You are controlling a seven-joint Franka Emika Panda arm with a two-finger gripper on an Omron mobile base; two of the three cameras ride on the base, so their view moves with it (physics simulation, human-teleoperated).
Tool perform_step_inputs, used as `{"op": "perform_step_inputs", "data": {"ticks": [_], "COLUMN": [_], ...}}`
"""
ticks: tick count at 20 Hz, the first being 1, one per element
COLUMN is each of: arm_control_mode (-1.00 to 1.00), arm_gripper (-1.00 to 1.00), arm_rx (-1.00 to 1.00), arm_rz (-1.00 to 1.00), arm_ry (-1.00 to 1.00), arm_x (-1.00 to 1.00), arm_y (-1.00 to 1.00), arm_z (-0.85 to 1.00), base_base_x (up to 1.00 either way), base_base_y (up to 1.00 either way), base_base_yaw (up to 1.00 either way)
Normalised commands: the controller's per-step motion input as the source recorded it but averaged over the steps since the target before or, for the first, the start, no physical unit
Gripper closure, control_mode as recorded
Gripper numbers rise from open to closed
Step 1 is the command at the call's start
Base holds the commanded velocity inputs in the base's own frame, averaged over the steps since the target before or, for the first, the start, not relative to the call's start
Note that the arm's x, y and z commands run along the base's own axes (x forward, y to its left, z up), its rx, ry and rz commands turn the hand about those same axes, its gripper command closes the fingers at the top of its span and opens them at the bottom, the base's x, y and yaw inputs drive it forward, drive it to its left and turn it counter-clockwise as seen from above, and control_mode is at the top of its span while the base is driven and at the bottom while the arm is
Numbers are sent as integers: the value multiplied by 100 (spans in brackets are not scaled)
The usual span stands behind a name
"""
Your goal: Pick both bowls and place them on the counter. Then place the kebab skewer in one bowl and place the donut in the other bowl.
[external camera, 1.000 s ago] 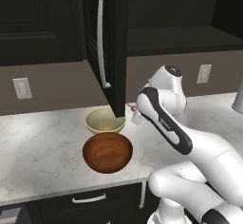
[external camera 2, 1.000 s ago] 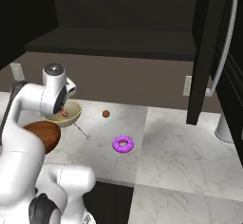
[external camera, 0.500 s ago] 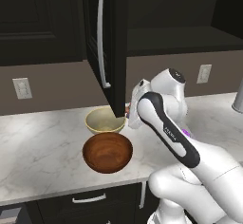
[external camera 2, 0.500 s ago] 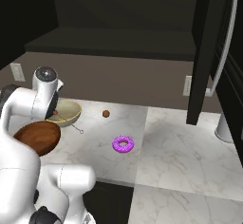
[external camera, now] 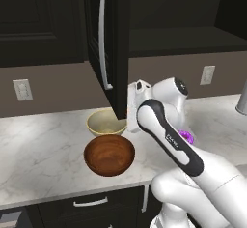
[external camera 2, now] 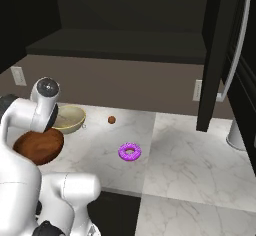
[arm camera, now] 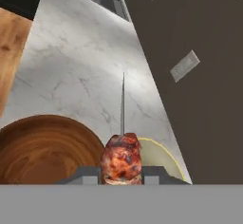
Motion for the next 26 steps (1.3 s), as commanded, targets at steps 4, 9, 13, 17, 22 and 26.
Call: {"op": "perform_step_inputs", "data": {"ticks": [4,9,13,17,22,26], "arm_control_mode": [-100,-100,-100,-100,-100,-100], "arm_gripper": [100,100,100,100,100,100], "arm_rx": [0,-3,-8,-6,-5,0], "arm_rz": [16,11,5,0,0,0], "arm_ry": [-5,-1,0,0,0,1], "arm_x": [32,42,41,41,16,-20], "arm_y": [18,1,2,8,7,30], "arm_z": [-3,0,-2,-6,-4,-2], "base_base_x": [0,0,0,0,0,0], "base_base_y": [0,0,0,0,0,0], "base_base_yaw": [0,0,0,0,0,0]}}
